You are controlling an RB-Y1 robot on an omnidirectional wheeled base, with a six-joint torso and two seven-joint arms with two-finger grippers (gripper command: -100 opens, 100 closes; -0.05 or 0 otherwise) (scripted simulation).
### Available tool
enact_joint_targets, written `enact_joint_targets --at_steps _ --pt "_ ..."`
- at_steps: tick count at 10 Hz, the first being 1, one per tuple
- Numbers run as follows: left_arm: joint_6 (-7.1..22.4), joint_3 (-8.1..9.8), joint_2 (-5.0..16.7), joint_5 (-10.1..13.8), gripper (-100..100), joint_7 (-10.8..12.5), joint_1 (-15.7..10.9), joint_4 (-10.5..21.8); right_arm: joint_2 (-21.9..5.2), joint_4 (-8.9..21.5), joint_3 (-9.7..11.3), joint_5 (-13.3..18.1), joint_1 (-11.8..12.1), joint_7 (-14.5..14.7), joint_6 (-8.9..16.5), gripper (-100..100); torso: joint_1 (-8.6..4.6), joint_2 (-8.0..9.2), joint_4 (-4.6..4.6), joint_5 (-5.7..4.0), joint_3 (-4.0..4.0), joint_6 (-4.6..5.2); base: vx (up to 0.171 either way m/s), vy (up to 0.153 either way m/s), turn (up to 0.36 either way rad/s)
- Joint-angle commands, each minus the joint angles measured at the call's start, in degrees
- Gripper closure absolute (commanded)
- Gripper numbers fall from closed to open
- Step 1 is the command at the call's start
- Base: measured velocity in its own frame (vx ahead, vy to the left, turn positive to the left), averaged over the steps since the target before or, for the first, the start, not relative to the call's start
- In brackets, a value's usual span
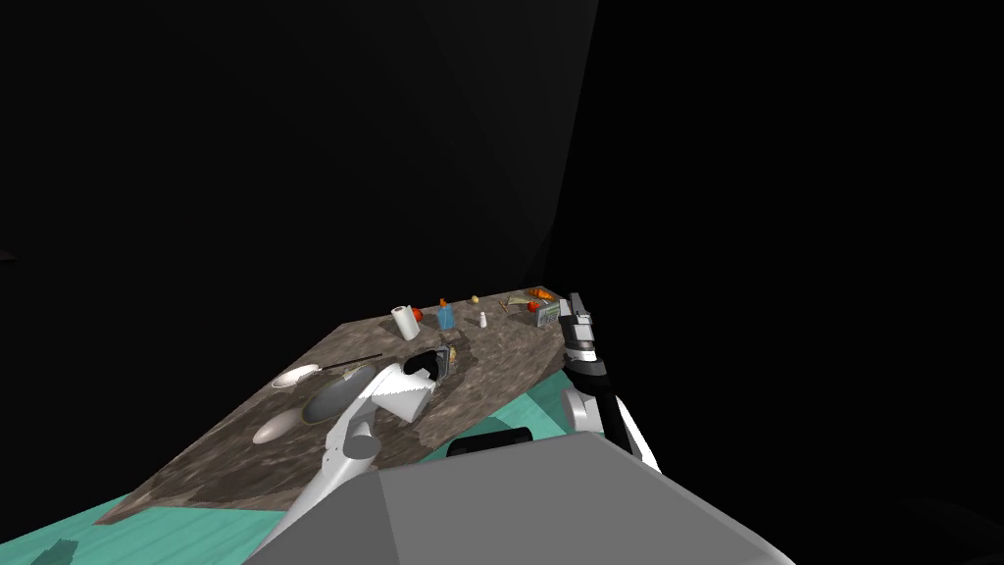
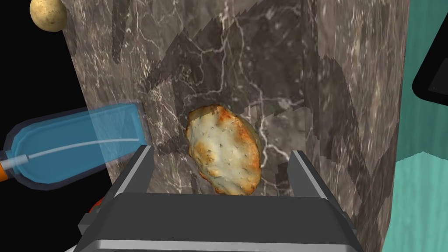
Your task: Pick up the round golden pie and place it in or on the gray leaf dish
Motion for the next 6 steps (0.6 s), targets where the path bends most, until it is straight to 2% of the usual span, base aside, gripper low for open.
enact_joint_targets --at_steps 1,2,5,6 --pt "0.0 0.0 0.0 0.0 0 0.0 0.0 0.0 0.0 0.0 0.0 0.0 0.0 0.0 0.0 0 0.0 0.0 0.0 0.0 0.0 0.0 0.005 0.01 0.001" --pt "-1.15 0.42 -0.37 -0.05 -100 -0.29 -0.38 1.63 0.0 0.0 0.0 0.0 0.0 0.0 0.0 0 -0.15 0.09 0.02 -0.04 0.06 0.0 0.003 0.001 -0.04" --pt "-3.38 1.24 -1.12 -0.18 -100 -0.85 -1.14 4.9 0.01 0.0 0.01 0.0 -0.01 0.0 0.0 0 -0.27 0.15 0.04 -0.07 0.09 0.01 0.0 -0.008 -0.037" --pt "-2.95 1.06 -0.93 -0.15 -100 -0.71 -0.89 4.22 0.01 0.0 0.01 0.0 -0.01 0.0 0.0 0 -0.28 0.15 0.04 -0.07 0.09 0.01 0.0 0.0 0.0"
